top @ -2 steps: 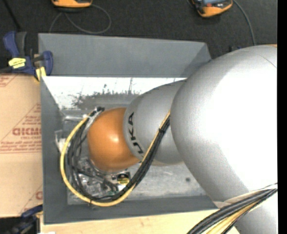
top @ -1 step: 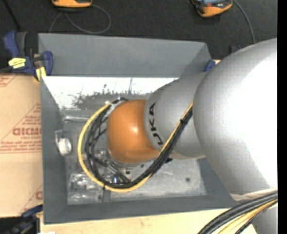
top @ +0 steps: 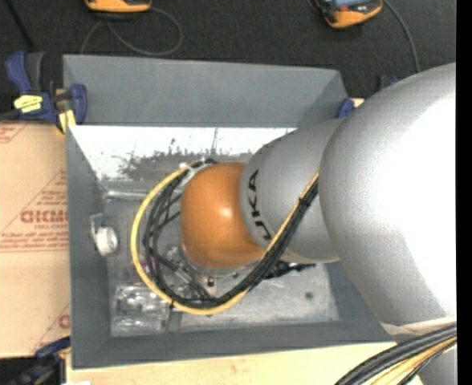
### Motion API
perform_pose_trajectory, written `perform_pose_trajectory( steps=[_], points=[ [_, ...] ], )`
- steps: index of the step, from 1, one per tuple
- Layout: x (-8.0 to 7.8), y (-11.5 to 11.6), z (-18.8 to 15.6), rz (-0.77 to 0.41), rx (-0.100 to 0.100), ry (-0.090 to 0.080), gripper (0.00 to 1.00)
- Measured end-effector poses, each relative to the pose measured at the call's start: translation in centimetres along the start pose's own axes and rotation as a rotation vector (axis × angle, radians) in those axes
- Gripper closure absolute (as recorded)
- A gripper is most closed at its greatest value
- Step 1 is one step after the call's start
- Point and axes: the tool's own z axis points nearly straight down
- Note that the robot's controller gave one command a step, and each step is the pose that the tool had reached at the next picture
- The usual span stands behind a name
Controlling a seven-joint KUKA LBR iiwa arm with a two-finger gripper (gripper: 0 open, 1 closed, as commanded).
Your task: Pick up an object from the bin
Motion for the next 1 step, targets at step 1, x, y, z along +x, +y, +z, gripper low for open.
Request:
perform_pose_trajectory(
  steps=[1],
  points=[
    [0.89,1.25,3.91,0.353,0.004,0.004,0.0]
  ],
)
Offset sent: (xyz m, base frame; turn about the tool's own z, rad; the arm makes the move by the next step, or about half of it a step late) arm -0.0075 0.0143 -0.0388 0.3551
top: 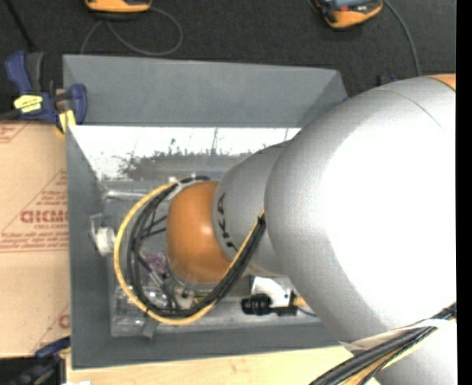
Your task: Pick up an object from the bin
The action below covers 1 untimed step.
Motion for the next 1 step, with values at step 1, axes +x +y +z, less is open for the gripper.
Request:
perform_pose_trajectory(
  steps=[1],
  points=[
    [1.92,4.17,-0.22,-0.321,-0.007,-0.011,0.0]
  ],
)
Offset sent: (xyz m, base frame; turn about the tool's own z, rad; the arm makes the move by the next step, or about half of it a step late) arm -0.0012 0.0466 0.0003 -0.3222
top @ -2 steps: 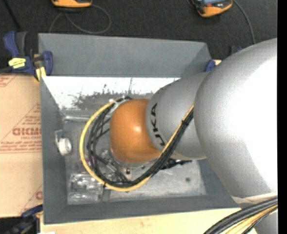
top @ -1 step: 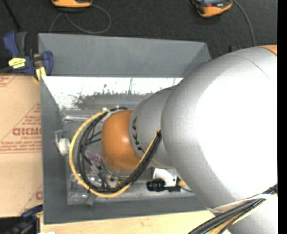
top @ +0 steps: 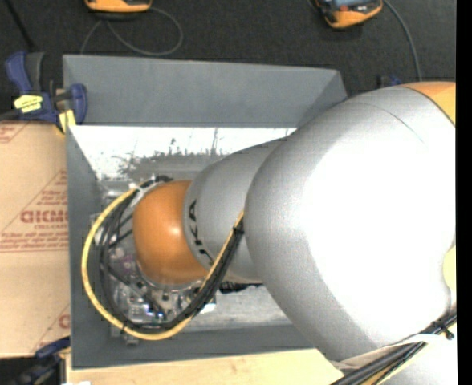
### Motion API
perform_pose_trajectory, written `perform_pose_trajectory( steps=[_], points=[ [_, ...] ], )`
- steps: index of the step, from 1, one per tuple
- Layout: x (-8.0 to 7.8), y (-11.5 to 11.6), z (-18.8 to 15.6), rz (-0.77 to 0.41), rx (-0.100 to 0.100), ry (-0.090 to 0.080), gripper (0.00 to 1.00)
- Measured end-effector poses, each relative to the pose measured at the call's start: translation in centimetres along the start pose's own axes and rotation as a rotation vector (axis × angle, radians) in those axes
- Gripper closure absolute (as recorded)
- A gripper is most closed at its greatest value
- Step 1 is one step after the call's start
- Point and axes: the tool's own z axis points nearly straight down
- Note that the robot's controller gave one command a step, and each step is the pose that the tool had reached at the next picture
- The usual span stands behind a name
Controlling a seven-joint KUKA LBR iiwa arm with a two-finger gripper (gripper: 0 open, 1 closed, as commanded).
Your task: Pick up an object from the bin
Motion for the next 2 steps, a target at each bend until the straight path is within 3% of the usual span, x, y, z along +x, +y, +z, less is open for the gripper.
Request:
perform_pose_trajectory(
  steps=[1,2],
  points=[
    [0.1,-0.1,0.0,0.004,0.001,0.003,1.0],
    [-0.3,0.0,-12.1,0.002,0.001,0.006,1.0]
  ],
)
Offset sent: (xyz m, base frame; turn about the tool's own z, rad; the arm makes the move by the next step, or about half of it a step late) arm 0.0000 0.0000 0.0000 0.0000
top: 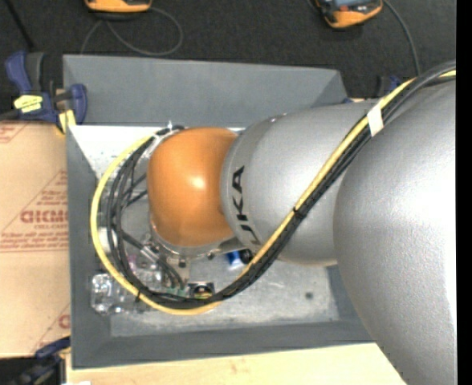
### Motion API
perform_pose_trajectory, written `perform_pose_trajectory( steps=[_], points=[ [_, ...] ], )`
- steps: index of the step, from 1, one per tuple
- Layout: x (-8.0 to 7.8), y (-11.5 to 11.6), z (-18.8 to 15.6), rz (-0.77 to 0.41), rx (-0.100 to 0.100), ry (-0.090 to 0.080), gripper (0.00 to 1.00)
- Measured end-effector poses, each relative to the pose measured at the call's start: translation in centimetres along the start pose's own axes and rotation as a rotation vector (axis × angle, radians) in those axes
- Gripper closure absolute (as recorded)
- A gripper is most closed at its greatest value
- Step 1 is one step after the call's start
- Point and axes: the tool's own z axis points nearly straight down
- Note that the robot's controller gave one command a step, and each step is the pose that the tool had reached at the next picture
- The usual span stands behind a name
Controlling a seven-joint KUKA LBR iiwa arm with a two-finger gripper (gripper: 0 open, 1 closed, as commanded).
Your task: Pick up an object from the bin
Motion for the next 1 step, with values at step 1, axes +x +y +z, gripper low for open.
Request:
perform_pose_trajectory(
  steps=[1],
  points=[
    [-0.06,-0.05,-0.25,-0.002,0.004,0.005,1.0]
  ],
)
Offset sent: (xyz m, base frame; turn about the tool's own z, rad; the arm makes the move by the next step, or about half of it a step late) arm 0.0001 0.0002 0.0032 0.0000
